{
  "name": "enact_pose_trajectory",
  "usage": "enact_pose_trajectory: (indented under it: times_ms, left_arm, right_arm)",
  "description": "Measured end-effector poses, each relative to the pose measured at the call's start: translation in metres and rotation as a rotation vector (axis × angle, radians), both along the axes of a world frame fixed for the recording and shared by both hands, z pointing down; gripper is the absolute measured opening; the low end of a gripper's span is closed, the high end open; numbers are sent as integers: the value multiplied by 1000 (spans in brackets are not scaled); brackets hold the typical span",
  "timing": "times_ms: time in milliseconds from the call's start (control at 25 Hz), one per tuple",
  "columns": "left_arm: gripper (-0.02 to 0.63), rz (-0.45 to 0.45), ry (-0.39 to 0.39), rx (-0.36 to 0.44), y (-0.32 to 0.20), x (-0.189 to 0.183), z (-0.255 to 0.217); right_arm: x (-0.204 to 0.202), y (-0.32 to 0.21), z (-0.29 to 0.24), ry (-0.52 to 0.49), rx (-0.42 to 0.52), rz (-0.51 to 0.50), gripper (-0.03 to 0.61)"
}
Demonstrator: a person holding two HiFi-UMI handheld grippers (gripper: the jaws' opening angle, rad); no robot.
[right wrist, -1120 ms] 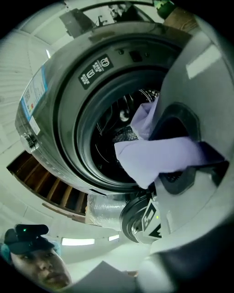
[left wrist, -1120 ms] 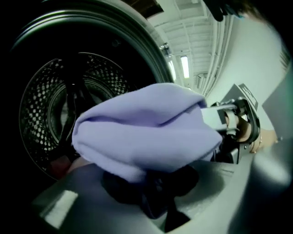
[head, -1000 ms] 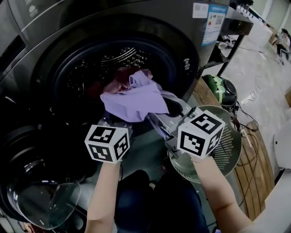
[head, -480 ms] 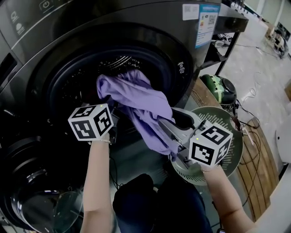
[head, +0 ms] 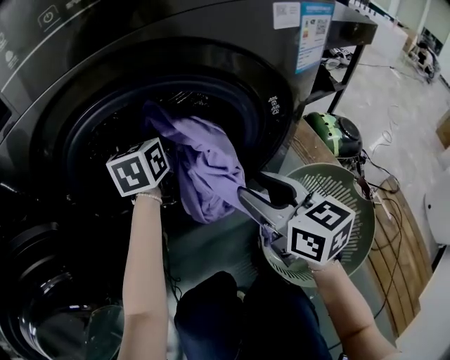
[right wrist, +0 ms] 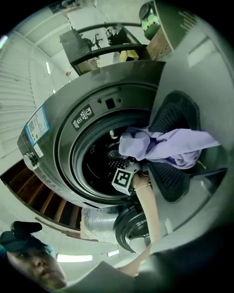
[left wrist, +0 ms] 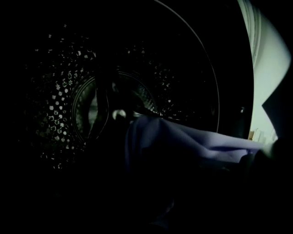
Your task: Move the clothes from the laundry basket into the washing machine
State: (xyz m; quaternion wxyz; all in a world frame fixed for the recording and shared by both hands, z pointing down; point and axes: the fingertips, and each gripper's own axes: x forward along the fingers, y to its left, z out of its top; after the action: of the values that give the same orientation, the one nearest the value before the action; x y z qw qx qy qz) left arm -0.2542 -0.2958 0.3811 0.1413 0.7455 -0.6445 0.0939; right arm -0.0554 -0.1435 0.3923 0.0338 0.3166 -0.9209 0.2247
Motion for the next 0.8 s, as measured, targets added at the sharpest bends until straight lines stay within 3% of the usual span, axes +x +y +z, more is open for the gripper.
enact_pose_trajectory:
  times_ms: [120, 320, 480, 640, 800]
  left_arm:
    - [270, -30, -45, -18, 1, -5, 7]
    - [301, -54, -75, 17, 29, -8, -6]
    - [308, 64, -88, 23, 69, 24, -13]
    - [336, 206, -52, -41, 111, 74, 10]
    - [339, 187, 19, -143, 136, 91, 46]
  right_arm:
    - [5, -2, 1, 1, 3, 49, 263]
    - [9, 0, 0, -15, 6, 78, 290]
    - [13, 2, 1, -38, -1, 95, 295]
    - [11, 6, 7, -16, 1, 87, 301]
    - [6, 9, 13, -2, -5, 72, 305]
